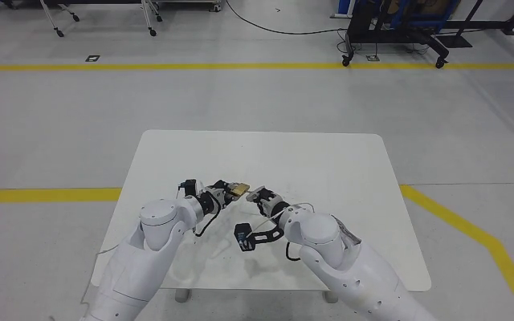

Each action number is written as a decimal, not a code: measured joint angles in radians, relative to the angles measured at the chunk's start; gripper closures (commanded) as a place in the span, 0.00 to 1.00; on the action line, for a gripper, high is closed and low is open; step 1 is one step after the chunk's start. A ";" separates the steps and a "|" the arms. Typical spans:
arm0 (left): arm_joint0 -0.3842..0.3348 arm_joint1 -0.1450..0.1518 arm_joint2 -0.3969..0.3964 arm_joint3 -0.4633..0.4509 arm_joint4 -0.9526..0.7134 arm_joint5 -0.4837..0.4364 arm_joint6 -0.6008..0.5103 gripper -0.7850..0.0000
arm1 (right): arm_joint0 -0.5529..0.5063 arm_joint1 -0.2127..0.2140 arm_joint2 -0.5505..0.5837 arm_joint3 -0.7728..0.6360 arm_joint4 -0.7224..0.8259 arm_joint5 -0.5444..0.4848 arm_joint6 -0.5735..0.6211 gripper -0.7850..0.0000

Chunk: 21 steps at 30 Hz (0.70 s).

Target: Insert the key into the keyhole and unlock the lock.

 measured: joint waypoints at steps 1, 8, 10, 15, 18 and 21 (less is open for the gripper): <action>0.001 0.000 0.000 -0.001 0.001 -0.001 0.002 1.00 | 0.001 0.000 -0.001 0.000 -0.002 -0.001 0.001 1.00; 0.006 -0.001 0.000 -0.008 0.002 -0.007 0.016 1.00 | 0.006 -0.005 -0.006 0.006 -0.006 -0.006 0.024 1.00; 0.007 -0.001 0.000 -0.011 0.003 -0.004 0.020 1.00 | 0.007 -0.007 -0.008 0.008 -0.006 -0.006 0.033 1.00; 0.008 -0.001 0.000 -0.017 0.007 0.001 0.028 1.00 | 0.010 -0.012 -0.011 0.012 -0.003 -0.005 0.048 1.00; 0.009 -0.002 0.003 -0.021 0.009 0.004 0.032 1.00 | 0.011 -0.014 -0.012 0.013 -0.002 -0.005 0.053 1.00; 0.010 -0.003 0.007 -0.021 0.008 0.008 0.036 1.00 | 0.012 -0.016 -0.013 0.014 0.001 -0.005 0.056 1.00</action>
